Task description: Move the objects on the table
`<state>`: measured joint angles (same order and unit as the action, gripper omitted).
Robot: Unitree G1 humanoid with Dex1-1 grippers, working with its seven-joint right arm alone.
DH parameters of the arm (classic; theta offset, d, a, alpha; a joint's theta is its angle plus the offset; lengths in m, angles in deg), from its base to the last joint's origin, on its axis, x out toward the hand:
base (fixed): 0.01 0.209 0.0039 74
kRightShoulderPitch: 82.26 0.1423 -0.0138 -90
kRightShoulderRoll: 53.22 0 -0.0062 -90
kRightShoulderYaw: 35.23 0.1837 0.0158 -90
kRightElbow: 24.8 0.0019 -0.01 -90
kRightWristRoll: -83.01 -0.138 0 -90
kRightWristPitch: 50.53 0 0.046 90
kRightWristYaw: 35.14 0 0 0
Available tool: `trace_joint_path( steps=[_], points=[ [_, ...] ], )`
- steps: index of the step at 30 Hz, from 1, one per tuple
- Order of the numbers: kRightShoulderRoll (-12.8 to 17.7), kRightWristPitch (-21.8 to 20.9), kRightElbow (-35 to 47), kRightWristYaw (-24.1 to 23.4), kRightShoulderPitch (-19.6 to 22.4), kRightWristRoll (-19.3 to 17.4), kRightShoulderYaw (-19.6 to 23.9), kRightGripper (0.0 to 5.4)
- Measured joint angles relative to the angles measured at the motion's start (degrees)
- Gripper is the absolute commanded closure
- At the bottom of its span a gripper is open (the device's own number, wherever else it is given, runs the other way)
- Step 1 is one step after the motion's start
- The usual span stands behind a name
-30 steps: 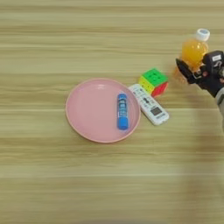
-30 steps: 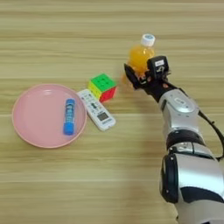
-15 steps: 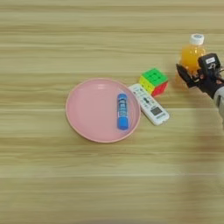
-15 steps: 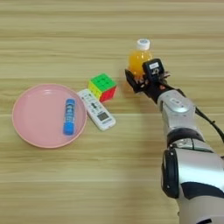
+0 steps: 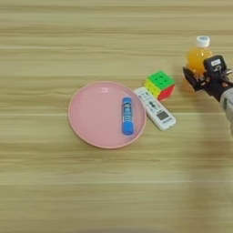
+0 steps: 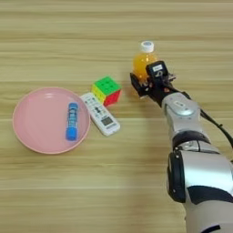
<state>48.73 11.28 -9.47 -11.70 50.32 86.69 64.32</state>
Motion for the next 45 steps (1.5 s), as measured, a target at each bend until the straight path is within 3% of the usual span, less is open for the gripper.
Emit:
trace_joint_path(
  steps=[14,33,39,45],
  points=[
    [0.7,-0.2,0.1,-0.6,2.1,0.0,0.0,0.05],
    [1.2,-5.2,1.3,-0.6,3.6,-2.7,2.7,0.05],
    [1.3,-9.3,3.1,0.0,3.8,-5.1,4.8,0.05],
    [1.0,-14.6,7.5,5.0,3.8,-9.2,6.4,0.05]
  ],
)
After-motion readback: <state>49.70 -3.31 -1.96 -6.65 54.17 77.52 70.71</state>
